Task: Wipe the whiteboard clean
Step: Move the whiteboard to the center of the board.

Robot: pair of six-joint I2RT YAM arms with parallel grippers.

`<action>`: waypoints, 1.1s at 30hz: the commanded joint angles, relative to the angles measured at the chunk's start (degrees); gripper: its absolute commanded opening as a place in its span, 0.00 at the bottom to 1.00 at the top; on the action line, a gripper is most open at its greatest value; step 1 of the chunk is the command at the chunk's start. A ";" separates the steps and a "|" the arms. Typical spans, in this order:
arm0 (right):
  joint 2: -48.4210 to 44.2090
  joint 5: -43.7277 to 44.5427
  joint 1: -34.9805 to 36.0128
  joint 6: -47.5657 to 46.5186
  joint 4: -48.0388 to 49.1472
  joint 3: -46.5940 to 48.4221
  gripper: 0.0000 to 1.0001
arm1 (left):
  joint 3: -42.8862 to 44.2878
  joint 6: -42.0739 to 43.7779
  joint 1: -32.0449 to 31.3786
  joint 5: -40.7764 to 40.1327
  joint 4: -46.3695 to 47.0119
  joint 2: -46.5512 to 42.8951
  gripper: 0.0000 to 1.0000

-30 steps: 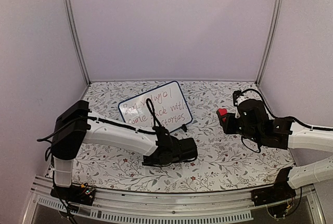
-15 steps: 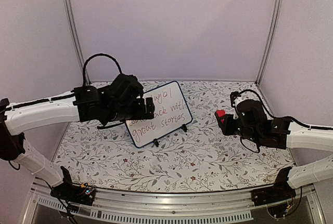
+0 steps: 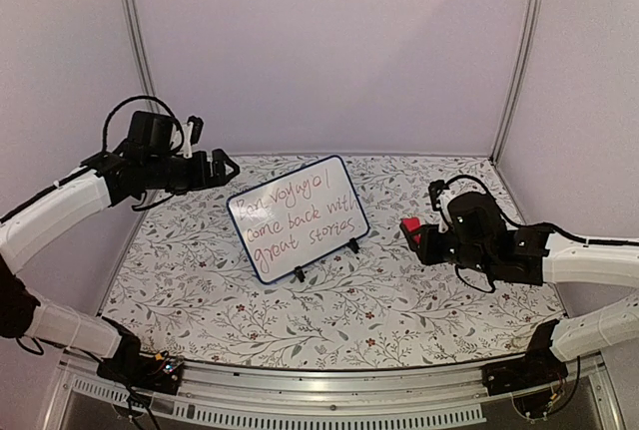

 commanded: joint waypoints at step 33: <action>6.42 -8.69 3.70 -5.48 1.69 5.11 0.30 | -13.06 -3.97 9.67 32.95 21.97 6.96 0.39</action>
